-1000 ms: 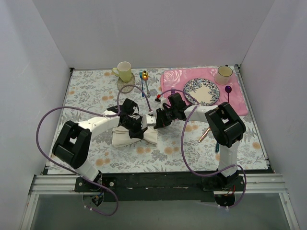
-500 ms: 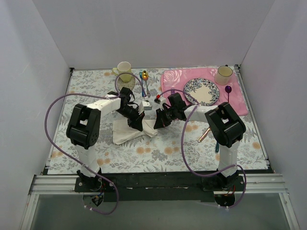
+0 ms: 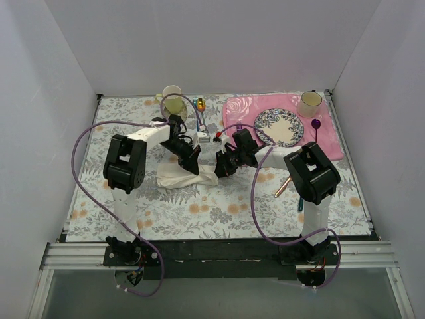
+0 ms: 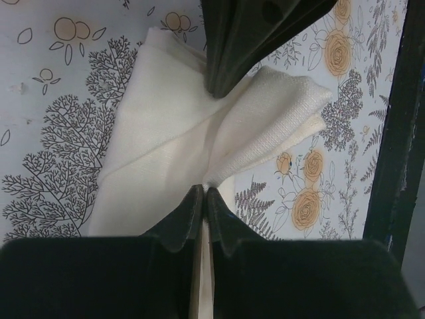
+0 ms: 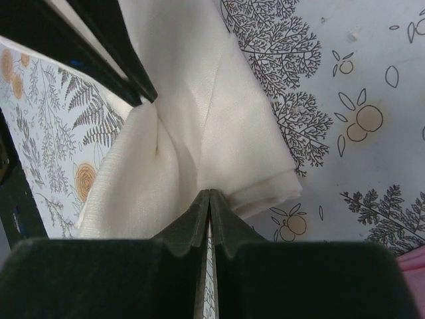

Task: Fold the napkin into a case and place the utensils inside
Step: Fold the 2/3-rectangle-folded napkin at the center of the board.

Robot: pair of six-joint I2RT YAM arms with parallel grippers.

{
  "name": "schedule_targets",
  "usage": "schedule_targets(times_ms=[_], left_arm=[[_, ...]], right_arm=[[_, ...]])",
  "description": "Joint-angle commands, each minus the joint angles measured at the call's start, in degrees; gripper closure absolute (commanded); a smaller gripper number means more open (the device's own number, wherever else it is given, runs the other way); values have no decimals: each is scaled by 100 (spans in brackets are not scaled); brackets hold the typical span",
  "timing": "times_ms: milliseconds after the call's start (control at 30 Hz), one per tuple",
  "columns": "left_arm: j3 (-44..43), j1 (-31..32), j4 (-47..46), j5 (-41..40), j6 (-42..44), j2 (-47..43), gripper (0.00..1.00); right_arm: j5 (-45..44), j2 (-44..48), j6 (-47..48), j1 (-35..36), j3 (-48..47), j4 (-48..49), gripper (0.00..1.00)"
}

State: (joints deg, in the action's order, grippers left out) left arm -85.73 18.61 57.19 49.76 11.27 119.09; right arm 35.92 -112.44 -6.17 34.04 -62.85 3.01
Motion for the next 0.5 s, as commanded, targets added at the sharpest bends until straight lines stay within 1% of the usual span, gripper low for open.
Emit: schedule_targets(times_ms=[0,133,300,400,467], left_arm=[[-303,-138,292,245,200,298,100],[-233,-226,407,175,279,641,100],[-180,-297,539,131,306,932,100],[-181,-323,548,61,359,1055,100],[-154,-332,521,34,350,1099,100]], right_arm=[[-1061,-375,468,-3,300,-678,88],[-1035,-349,512,-3,221,-740,87],[-973,-226,556,-3,36,-1056,85],[-929,29,591,-20,1,-1240,80],[-955,204,600,-38,-87,-1381,74]])
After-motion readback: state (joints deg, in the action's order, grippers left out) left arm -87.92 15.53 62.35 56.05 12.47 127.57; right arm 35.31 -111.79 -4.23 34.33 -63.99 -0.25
